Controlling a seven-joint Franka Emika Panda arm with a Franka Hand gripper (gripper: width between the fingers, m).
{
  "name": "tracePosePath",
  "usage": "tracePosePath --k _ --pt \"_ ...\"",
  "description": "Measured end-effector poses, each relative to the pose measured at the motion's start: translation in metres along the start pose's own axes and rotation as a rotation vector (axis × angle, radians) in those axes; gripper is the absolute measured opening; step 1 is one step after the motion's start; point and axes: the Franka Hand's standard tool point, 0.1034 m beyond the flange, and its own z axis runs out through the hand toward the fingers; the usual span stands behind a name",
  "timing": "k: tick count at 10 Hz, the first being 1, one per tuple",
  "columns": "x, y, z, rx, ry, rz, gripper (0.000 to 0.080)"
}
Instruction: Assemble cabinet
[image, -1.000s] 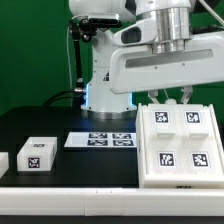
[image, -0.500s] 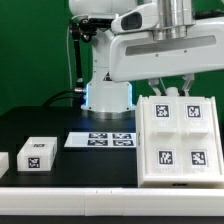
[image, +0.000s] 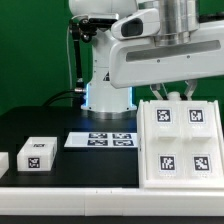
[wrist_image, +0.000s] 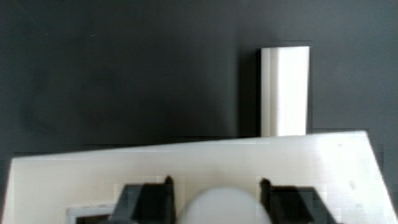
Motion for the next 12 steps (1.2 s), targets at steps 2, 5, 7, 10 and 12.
tracePosePath --k 2,5,7,10,12 --pt "-0.001 -0.001 0.0 0.0 -0.001 0.004 0.0222" --pt "-0.003 -0.001 -0.016 0.005 -0.074 0.018 0.0222" --pt "0.018 0.001 -0.016 0.012 -0.107 0.024 0.0222" --pt "0.033 -0.003 -0.018 0.014 -0.111 0.051 0.0222" --pt "0.044 -0.006 -0.022 0.0 -0.101 0.078 0.0222"
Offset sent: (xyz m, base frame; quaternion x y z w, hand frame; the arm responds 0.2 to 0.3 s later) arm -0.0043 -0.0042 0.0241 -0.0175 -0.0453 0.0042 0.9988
